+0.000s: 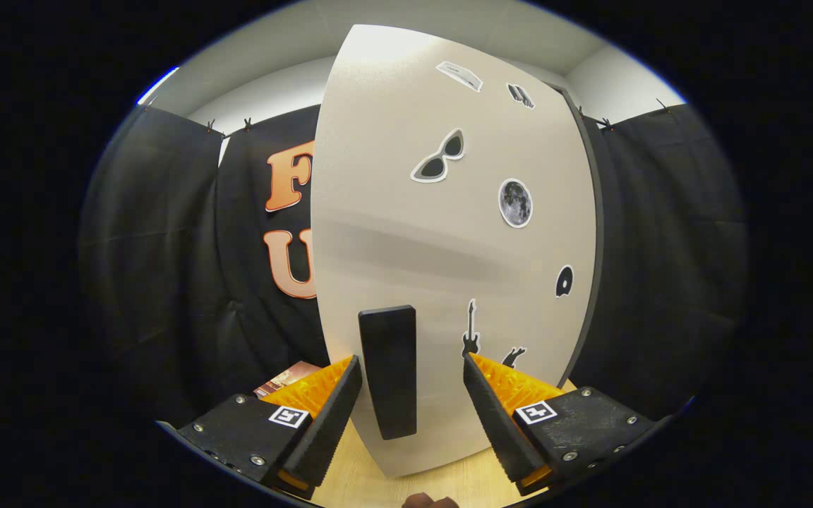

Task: Open the shoe cabinet door, grab the shoes and put them into the shoe cabinet, then close the shoe cabinet door.

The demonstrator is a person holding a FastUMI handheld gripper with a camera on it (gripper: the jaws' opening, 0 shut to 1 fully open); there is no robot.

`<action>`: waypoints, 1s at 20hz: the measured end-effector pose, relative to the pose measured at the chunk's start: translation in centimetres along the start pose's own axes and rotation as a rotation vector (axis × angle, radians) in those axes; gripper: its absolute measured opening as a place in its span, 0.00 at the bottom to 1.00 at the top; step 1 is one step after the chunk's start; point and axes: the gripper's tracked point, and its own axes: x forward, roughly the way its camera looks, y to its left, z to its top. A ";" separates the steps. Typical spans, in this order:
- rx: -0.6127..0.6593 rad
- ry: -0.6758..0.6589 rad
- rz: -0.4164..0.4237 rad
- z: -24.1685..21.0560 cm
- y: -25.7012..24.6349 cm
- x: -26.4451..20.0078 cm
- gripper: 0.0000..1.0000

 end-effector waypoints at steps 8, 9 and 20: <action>-0.016 -0.012 0.069 0.9 1.5 5.6 0.91; -0.009 -0.011 0.075 1.4 2.1 6.6 0.91; -0.042 -0.034 0.045 1.1 2.5 9.9 0.95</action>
